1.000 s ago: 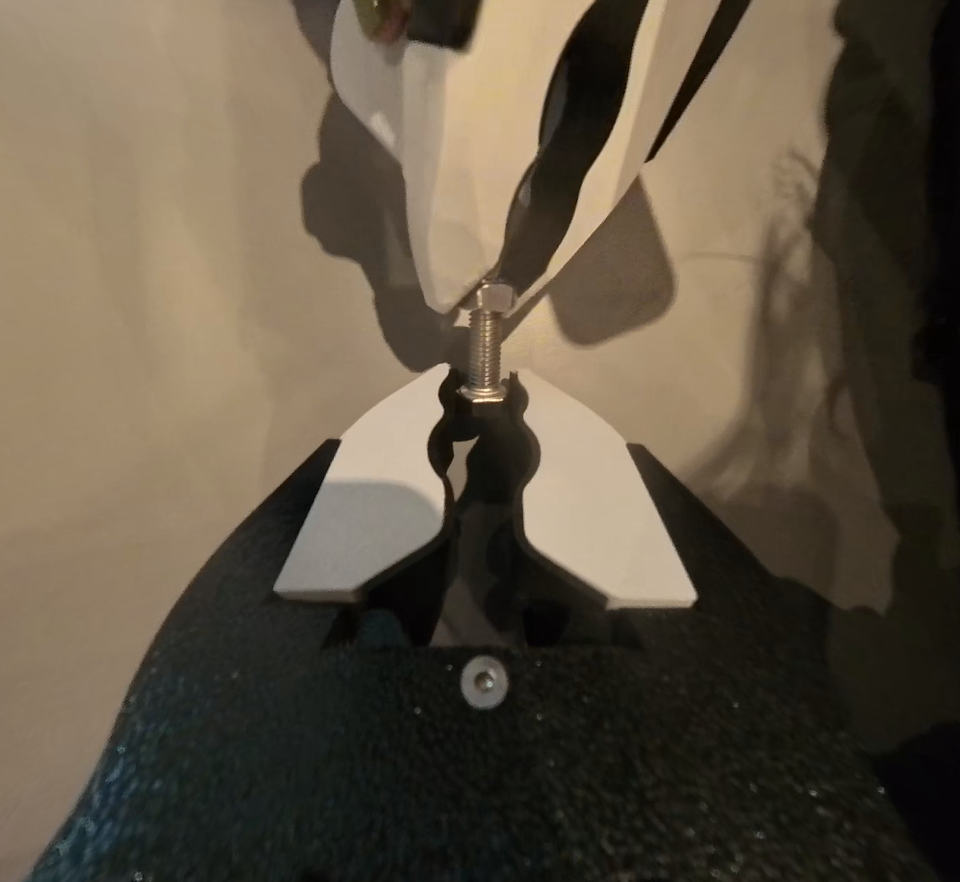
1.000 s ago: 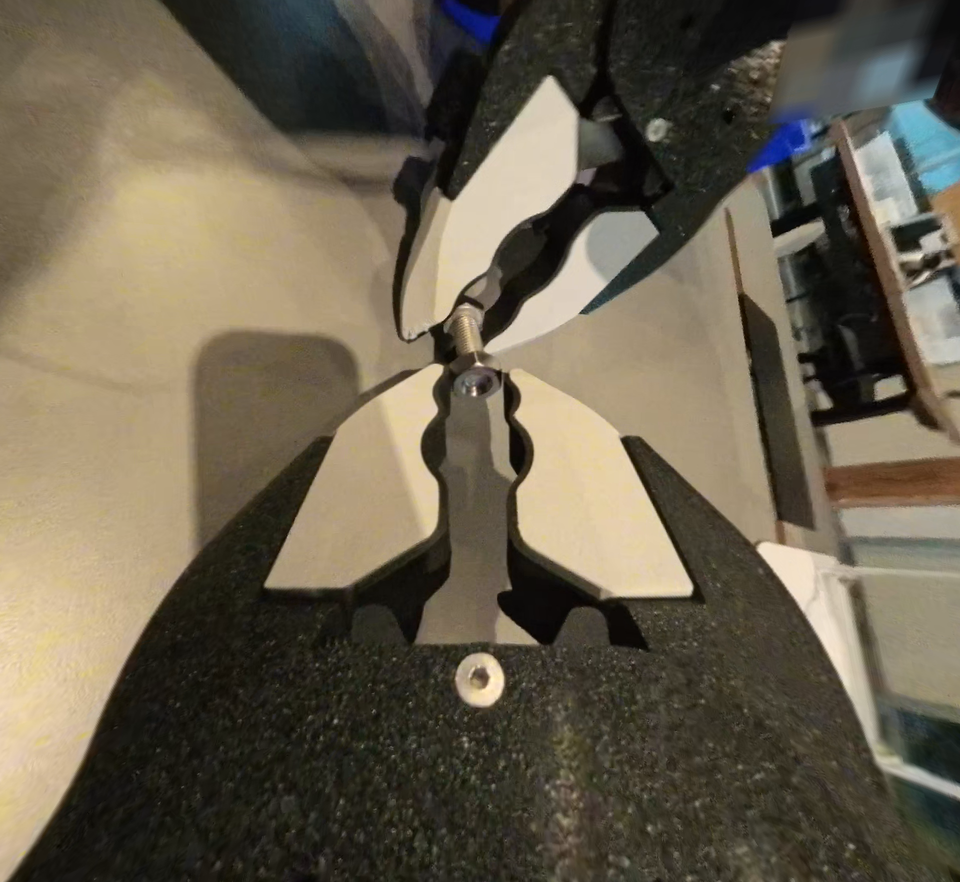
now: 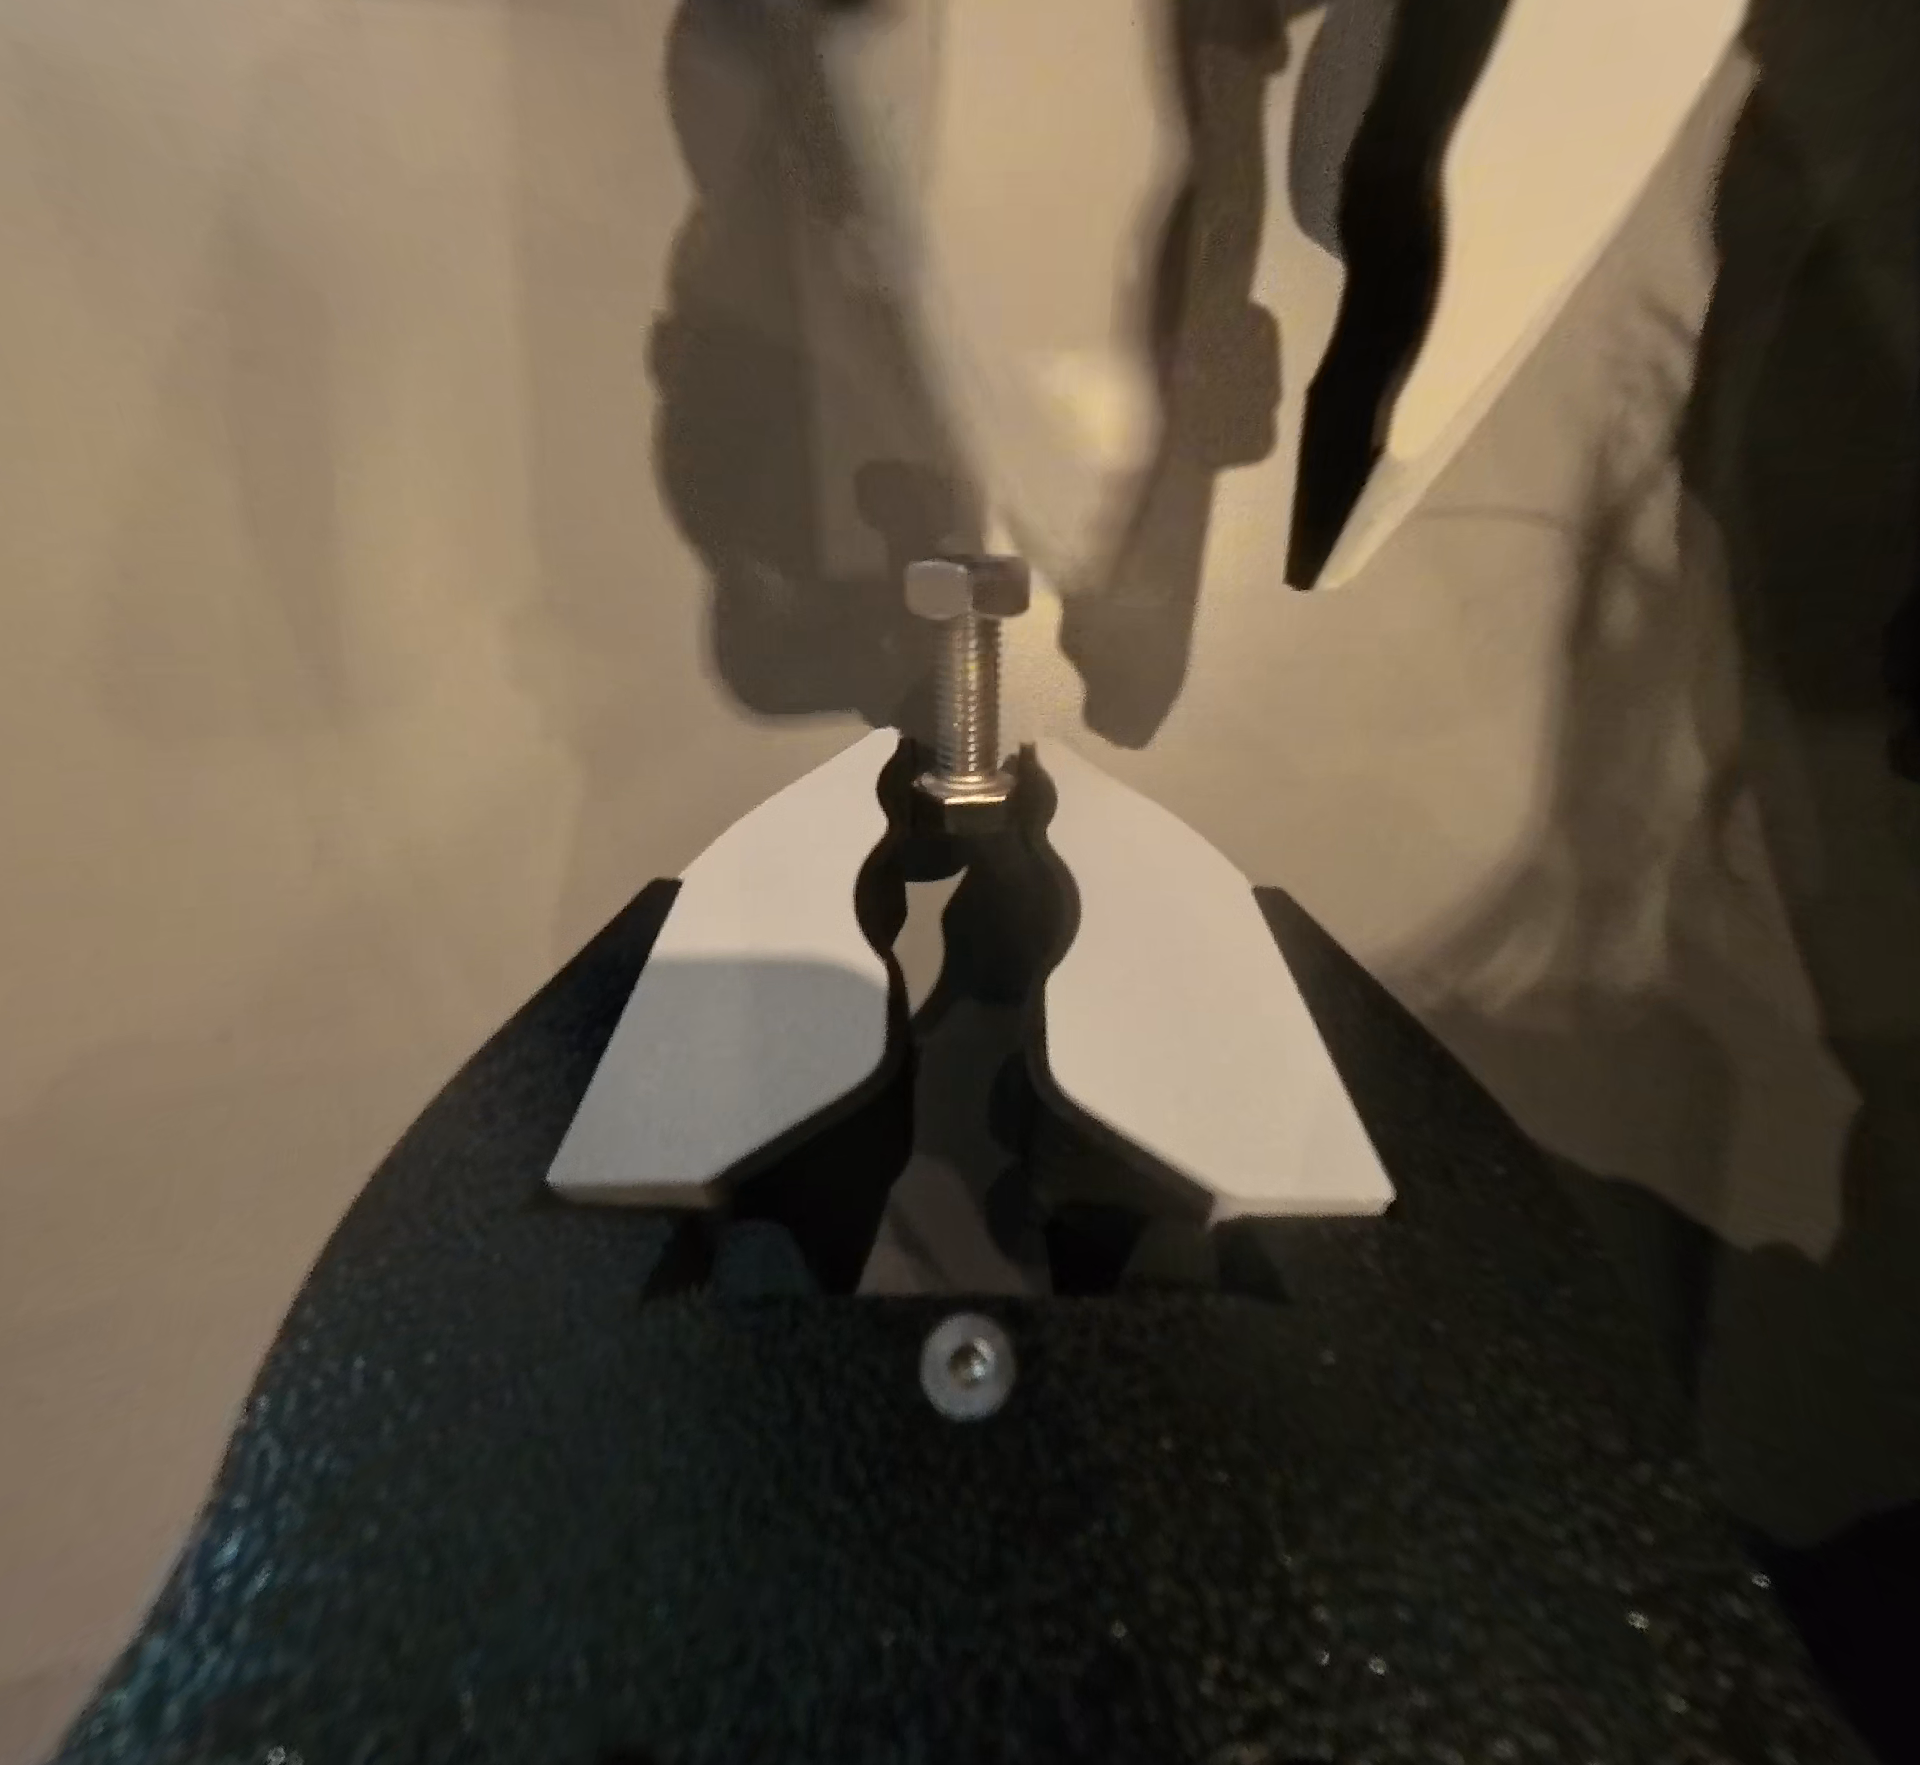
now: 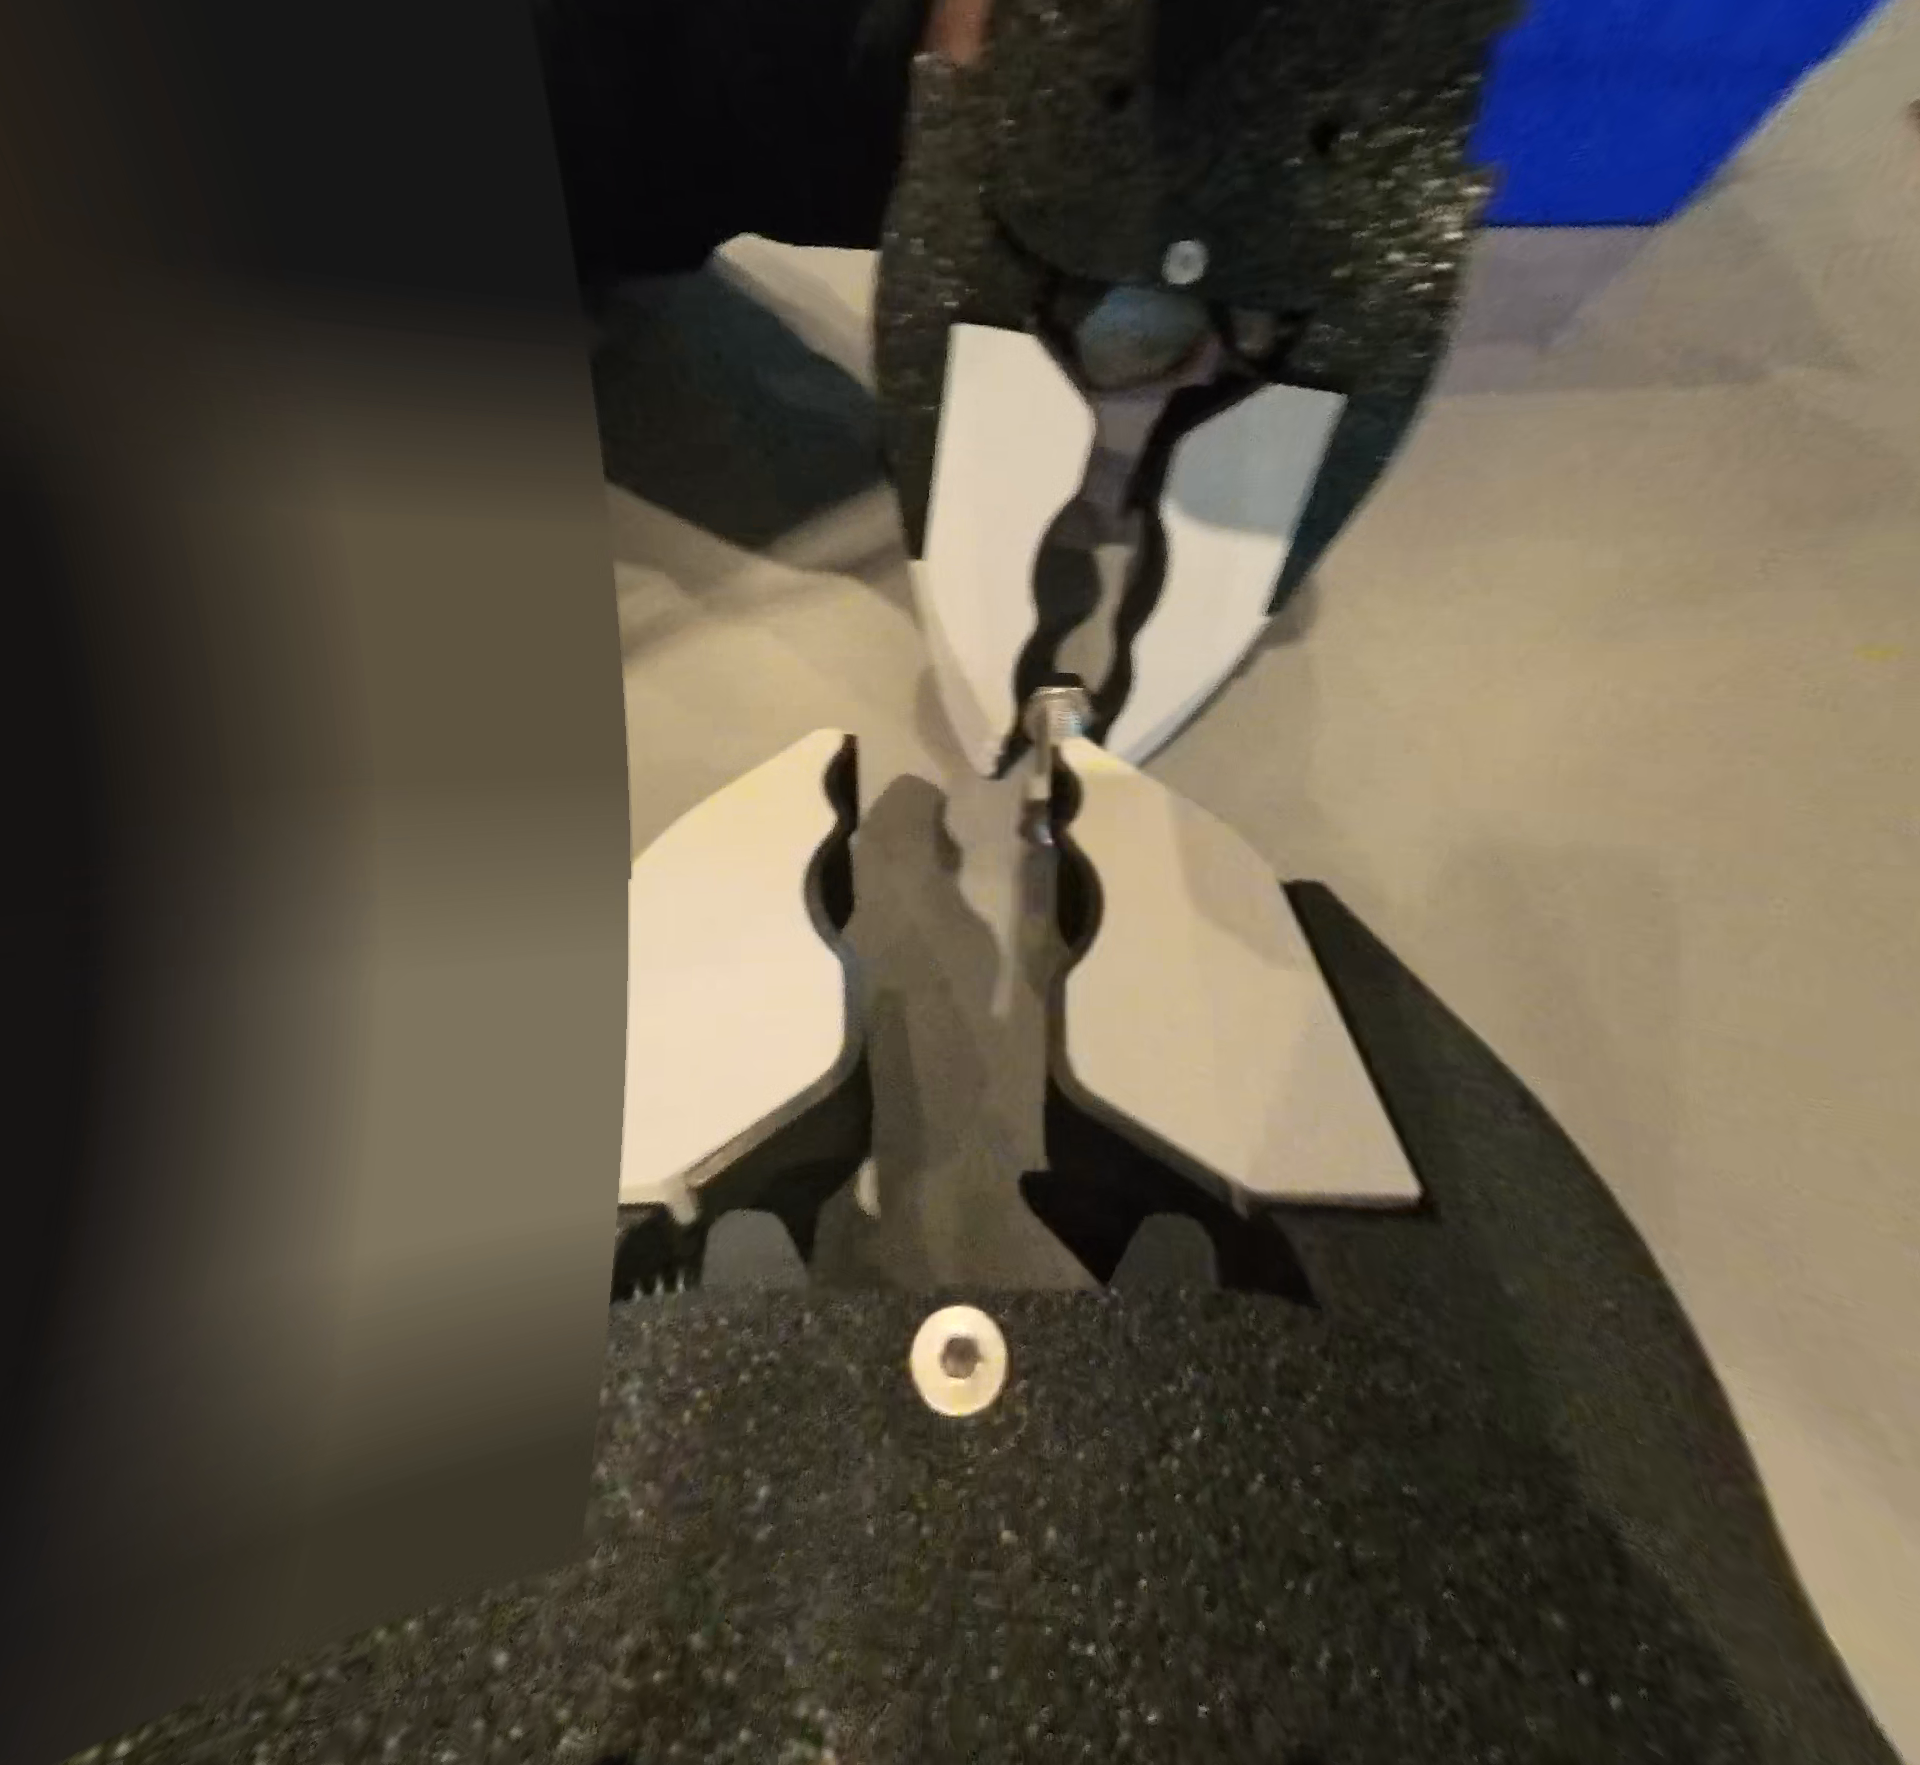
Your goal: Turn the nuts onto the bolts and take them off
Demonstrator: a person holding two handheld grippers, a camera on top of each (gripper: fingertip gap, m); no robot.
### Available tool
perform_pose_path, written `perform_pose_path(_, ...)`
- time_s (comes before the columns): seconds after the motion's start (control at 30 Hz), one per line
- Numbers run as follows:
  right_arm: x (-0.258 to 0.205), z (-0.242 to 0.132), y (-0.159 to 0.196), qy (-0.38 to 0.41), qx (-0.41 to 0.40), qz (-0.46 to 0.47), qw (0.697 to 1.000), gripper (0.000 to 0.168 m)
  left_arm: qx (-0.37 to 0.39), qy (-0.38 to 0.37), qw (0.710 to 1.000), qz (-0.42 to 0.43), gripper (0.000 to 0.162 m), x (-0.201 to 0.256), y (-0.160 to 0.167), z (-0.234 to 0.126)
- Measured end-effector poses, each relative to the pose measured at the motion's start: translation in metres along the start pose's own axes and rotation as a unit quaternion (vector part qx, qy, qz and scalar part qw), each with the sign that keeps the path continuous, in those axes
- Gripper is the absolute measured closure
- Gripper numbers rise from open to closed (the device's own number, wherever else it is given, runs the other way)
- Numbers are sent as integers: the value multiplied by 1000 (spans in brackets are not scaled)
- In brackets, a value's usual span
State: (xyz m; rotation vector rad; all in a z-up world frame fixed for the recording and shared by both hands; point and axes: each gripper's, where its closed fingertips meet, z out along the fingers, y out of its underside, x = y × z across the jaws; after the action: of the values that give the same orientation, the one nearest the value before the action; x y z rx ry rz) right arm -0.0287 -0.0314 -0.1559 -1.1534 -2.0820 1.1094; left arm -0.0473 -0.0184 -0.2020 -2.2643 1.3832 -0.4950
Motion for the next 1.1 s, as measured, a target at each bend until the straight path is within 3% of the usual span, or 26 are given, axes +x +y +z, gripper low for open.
perform_pose_path(0.2,3,8,11,9,-32,7,999,116,1,2,1000,1,144,1,-1,0)
perform_pose_path(0.3,-17,0,3,-56,-12,8,998,121,3,6,1000,3,144,3,-2,2)
perform_pose_path(0.43,1,0,3,6,-6,10,1000,128,5,9,1000,1,144,2,-3,2)
perform_pose_path(0.57,15,2,10,47,-17,31,998,125,5,8,1000,1,144,2,-3,2)
perform_pose_path(0.87,-10,-1,6,-36,-10,17,999,130,6,9,1000,0,144,3,-3,2)
perform_pose_path(1.0,2,-5,1,4,10,18,1000,137,7,11,1000,-1,144,3,-3,1)
perform_pose_path(1.1,5,0,5,17,-2,17,1000,127,6,9,1000,0,144,3,-3,1)
